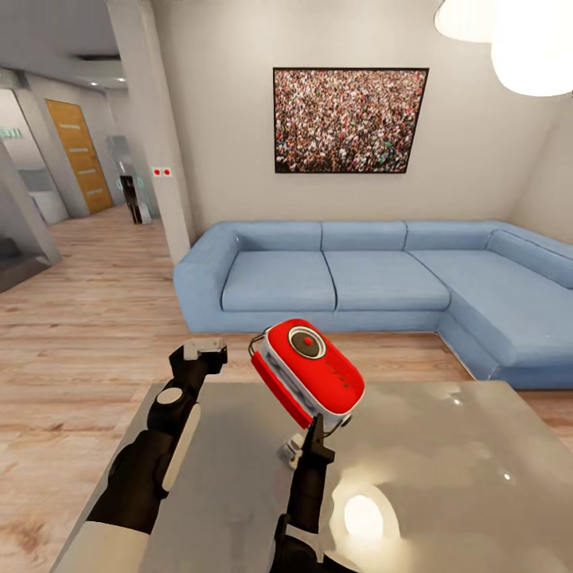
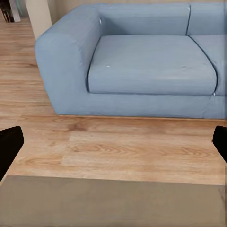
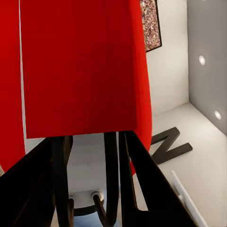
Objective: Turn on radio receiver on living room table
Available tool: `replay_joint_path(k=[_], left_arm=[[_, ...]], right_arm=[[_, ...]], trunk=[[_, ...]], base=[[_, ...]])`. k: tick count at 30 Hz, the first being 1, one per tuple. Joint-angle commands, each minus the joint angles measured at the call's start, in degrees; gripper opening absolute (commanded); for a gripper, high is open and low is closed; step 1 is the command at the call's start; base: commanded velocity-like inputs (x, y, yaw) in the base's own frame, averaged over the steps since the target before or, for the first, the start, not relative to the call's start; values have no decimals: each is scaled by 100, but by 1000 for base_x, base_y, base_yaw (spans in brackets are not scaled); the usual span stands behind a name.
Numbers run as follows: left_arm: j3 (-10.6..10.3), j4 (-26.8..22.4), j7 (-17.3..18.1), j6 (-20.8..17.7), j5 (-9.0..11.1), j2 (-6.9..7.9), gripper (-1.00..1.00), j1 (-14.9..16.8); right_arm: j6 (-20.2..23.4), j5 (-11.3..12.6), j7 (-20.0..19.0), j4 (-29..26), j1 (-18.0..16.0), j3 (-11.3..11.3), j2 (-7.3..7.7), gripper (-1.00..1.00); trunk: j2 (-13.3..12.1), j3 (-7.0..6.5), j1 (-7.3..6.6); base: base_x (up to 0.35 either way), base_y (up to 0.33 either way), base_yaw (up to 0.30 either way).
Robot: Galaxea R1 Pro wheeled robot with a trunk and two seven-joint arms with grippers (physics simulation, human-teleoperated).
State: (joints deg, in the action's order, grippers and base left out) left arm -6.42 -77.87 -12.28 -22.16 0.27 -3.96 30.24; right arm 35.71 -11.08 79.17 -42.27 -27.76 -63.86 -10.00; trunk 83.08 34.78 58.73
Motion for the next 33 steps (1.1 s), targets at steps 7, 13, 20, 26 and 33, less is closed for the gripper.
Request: replay_joint_path(k=[7, 13, 20, 26, 33], left_arm=[[-75, 0, -3, -7, 0, -7, 100, 0], [-225, -6, -5, -8, 0, -9, 100, 0], [-698, -32, -27, -16, 6, -24, 100, 0], [-954, -73, -30, -16, 16, -193, 100, 0], [-1563, -94, -45, -16, 26, -289, 100, 0]], right_arm=[[-50, -26, 2, 236, 10, -4, 0, -100], [-62, -26, 2, 261, 48, -5, 0, -100], [-64, -26, 2, 263, 65, -5, 0, -100], [-64, -26, -3, 263, 69, -4, 0, -100], [-64, -26, -7, 295, 69, -4, 0, -100]], trunk=[[0, -62, 0], [0, -116, 0], [0, -180, 0], [0, -235, 0], [0, -298, 0]], base=[[0, 0, 0], [0, 0, 0], [0, 0, 0], [0, 0, 0], [0, 0, 0]])
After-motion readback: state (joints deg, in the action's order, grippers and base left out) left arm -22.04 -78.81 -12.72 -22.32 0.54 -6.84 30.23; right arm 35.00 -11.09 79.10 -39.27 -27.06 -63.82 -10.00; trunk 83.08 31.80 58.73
